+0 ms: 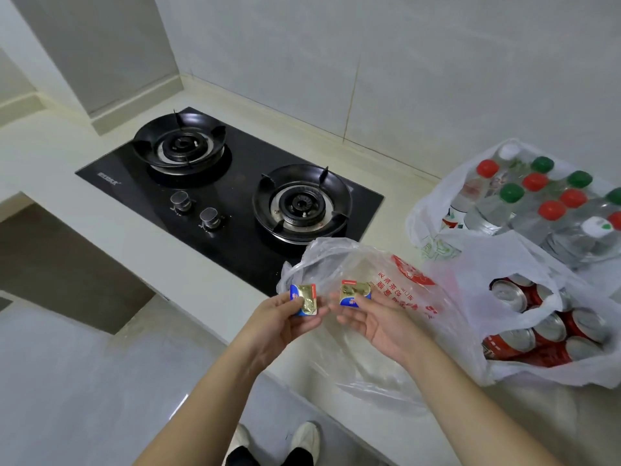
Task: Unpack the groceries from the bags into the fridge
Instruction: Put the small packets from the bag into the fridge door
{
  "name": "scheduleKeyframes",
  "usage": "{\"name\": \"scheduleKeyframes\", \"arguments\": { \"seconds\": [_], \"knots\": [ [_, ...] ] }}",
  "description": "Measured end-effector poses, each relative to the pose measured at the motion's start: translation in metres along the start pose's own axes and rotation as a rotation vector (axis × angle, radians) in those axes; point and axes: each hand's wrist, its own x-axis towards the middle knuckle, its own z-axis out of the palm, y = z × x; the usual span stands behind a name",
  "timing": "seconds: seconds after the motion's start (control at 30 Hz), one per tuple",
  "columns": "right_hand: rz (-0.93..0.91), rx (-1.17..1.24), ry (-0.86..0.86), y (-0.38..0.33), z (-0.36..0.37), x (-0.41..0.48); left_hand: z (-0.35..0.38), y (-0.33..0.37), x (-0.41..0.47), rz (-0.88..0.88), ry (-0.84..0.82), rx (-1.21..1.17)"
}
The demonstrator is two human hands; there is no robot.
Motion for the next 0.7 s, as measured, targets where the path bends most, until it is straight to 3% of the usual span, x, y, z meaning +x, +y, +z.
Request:
{"name": "scheduleKeyframes", "arguments": {
  "seconds": [0.4,0.7],
  "knots": [
    [-0.104,-0.626,-0.15,0.007,0.099,0.003,-0.055,0.024,-0.082,0.33,0.305,-0.019],
    [-0.059,-0.78,-0.467,0.087,0.216,-0.02,-0.123,0.011,-0.219,0.494,0.664,-0.067]
  ]
}}
